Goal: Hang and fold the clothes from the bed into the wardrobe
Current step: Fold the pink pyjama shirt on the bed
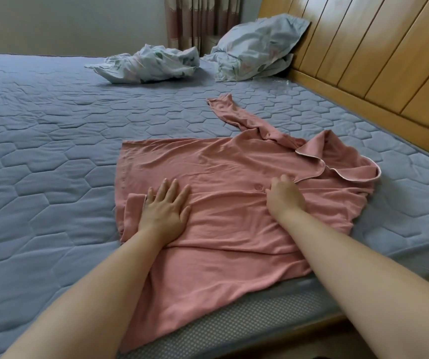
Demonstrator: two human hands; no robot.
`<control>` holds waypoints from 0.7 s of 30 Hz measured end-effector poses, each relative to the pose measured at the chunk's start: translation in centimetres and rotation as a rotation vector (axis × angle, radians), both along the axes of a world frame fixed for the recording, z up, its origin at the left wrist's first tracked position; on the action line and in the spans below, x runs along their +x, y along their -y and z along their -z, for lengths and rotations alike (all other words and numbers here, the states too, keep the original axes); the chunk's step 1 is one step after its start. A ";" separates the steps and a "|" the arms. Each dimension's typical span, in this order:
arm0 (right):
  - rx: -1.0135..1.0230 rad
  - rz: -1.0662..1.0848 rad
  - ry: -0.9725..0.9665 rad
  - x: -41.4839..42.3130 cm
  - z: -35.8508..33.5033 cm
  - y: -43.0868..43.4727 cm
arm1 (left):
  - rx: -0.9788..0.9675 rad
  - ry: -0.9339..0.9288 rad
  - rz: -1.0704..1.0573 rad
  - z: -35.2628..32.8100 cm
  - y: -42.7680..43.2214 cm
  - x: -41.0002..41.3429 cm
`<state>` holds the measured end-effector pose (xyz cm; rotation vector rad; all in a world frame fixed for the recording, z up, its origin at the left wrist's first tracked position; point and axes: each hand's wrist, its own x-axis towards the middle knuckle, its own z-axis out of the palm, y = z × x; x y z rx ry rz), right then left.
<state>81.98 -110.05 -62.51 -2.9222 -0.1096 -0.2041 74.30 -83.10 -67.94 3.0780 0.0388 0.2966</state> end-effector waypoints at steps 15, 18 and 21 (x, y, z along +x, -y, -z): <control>0.067 0.232 -0.172 0.8 -2.3 17.6 | -0.147 -0.069 0.530 -1.1 21.5 -1.6; 0.192 0.165 -0.232 1.5 -3.3 18.5 | -0.150 -0.015 0.578 -0.7 21.5 -1.9; 0.266 0.091 -0.297 2.0 -4.2 19.4 | -0.169 0.008 0.645 -0.8 21.3 -2.0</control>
